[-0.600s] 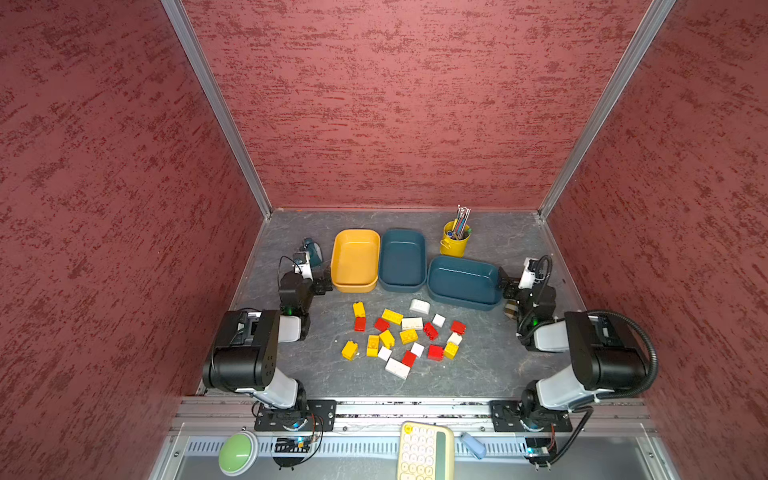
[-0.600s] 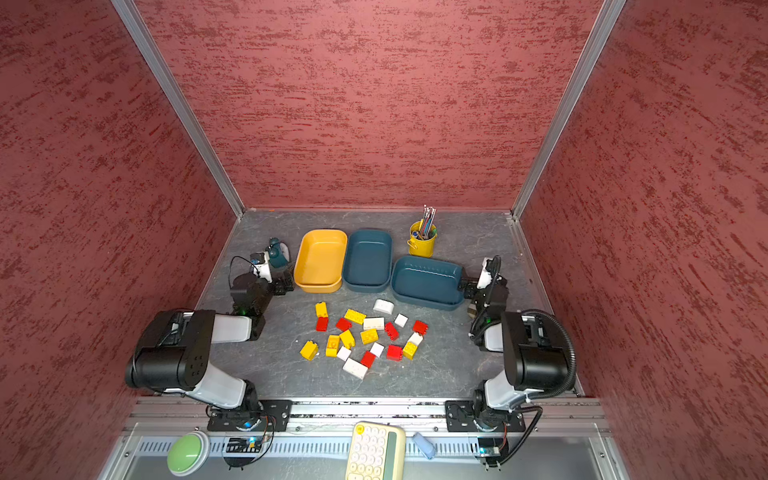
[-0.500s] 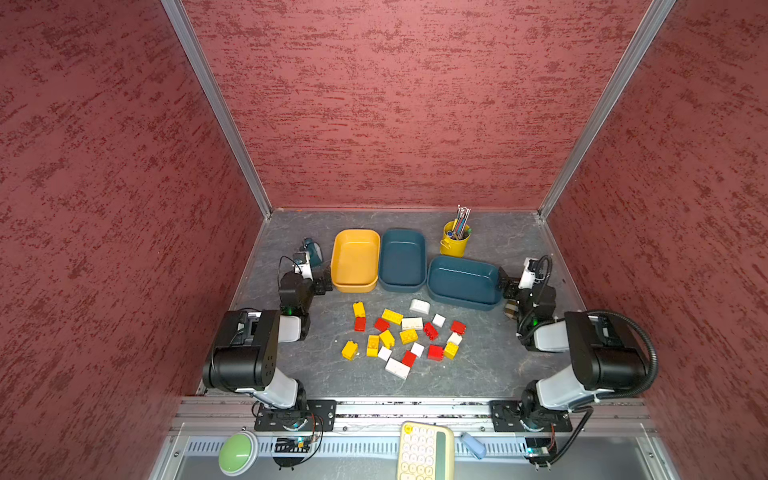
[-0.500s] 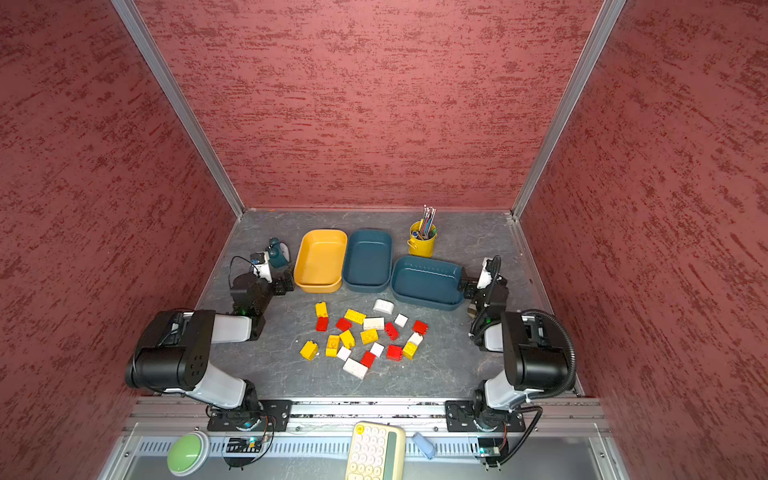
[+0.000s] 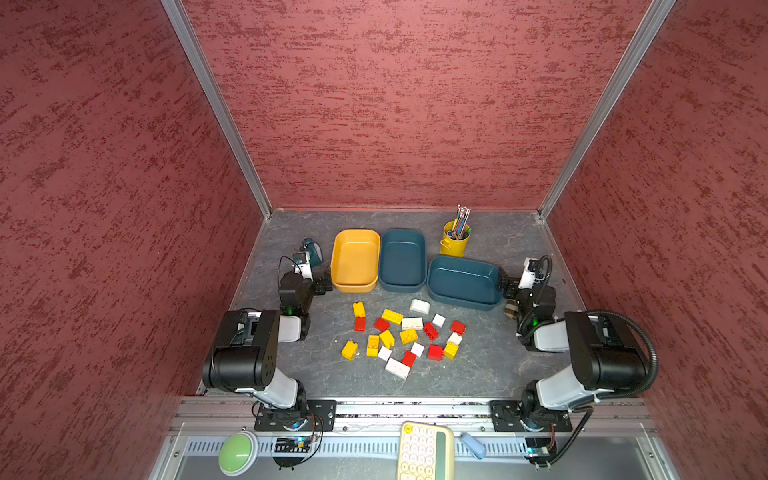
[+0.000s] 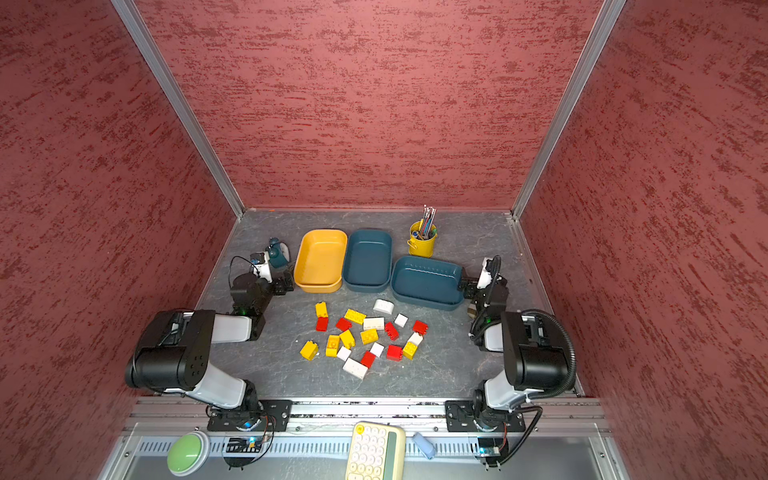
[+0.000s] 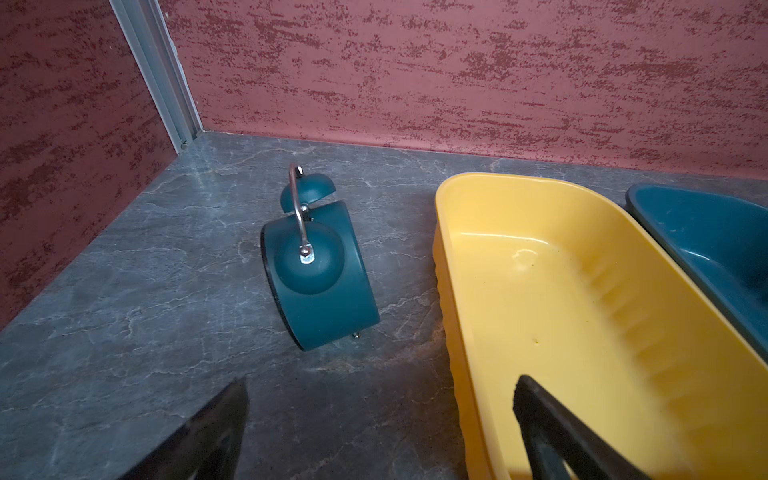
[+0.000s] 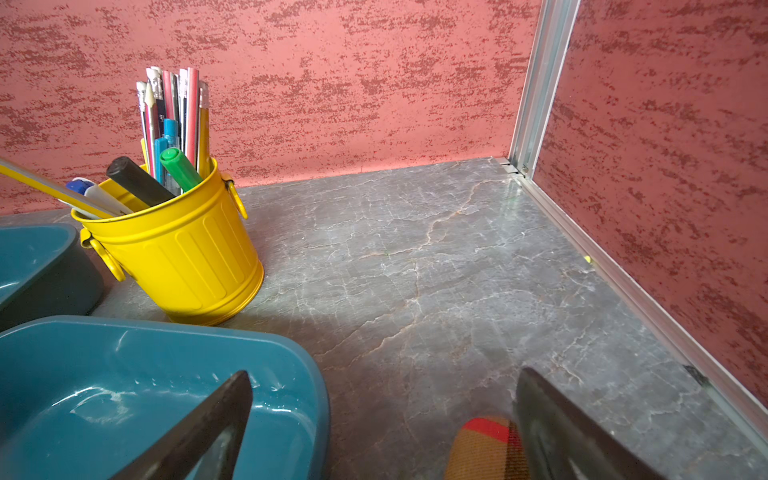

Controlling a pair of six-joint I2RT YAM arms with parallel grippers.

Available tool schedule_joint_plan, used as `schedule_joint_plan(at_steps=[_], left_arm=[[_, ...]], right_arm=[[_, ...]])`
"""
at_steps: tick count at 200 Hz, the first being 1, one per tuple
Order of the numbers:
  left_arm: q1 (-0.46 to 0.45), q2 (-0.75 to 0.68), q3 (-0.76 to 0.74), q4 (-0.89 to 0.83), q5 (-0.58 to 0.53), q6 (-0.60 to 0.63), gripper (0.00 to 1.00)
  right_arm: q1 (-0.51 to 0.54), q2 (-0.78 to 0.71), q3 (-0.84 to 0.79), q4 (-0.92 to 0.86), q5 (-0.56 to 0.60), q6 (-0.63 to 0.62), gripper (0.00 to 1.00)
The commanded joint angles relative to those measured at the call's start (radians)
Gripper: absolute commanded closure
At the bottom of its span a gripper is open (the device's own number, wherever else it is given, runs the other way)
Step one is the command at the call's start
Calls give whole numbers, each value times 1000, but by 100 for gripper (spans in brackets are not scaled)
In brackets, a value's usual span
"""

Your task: Sort the legos into containers by color

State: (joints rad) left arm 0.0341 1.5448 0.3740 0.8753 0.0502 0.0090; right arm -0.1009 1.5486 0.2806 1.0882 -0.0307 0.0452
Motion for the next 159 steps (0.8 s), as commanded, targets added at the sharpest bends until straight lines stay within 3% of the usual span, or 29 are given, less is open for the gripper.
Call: schedule_joint_plan(at_steps=[1, 107, 122, 159], left_arm=[[-1, -9, 9, 13, 0, 2, 1], [-2, -11, 4, 22, 1, 5, 1], [-23, -76, -10, -1, -32, 19, 1], [-68, -311, 36, -264, -121, 30, 1]], right_arm=[[3, -10, 11, 36, -15, -2, 1], [3, -21, 6, 39, -26, 0, 1], [3, -84, 3, -5, -50, -11, 1], [3, -335, 27, -224, -90, -13, 1]])
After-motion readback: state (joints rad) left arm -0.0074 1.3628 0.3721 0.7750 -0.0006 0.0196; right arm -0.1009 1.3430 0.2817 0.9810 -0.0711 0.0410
